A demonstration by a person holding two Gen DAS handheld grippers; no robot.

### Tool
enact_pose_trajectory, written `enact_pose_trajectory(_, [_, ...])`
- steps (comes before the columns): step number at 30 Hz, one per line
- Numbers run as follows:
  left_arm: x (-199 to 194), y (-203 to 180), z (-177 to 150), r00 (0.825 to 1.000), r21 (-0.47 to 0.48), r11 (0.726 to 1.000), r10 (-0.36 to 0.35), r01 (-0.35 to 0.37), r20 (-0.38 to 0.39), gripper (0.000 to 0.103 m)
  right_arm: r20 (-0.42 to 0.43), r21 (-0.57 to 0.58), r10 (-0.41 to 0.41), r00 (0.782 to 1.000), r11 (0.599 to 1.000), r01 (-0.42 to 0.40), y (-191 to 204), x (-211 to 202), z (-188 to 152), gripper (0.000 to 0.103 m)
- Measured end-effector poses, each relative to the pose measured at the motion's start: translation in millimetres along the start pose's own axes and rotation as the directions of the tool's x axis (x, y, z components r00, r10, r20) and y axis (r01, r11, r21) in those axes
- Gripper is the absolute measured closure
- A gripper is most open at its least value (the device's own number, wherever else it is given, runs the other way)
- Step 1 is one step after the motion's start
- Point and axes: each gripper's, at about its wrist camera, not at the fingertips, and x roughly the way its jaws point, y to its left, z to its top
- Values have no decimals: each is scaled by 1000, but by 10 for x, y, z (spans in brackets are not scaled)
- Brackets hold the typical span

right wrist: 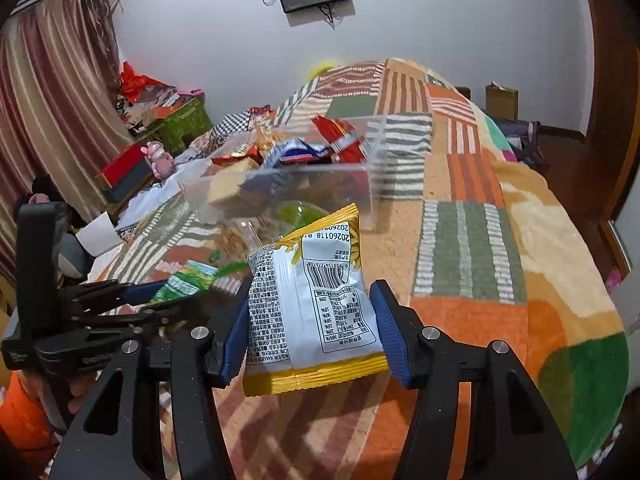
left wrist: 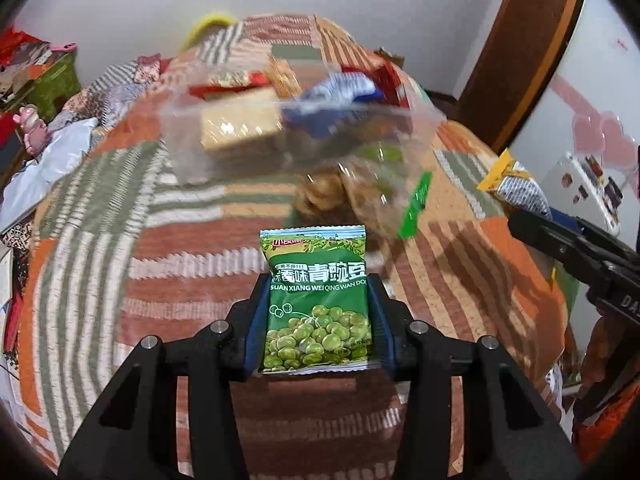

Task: Organize snacks
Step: 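Lower the pea-snack bag and yellow-and-white bag into the clear box and open both tools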

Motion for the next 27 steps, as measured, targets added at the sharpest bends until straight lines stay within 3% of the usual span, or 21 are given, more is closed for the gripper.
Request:
enact_pose_trajectory(12, [-314, 198, 496, 991, -36, 999, 15, -10, 135, 58, 64, -43, 32, 997, 999, -29, 142, 114, 458, 49])
enact_pose_trajectory(27, [-40, 357, 1163, 983, -35, 999, 23, -17, 183, 58, 87, -87, 34, 996, 996, -26, 250, 555, 991, 49])
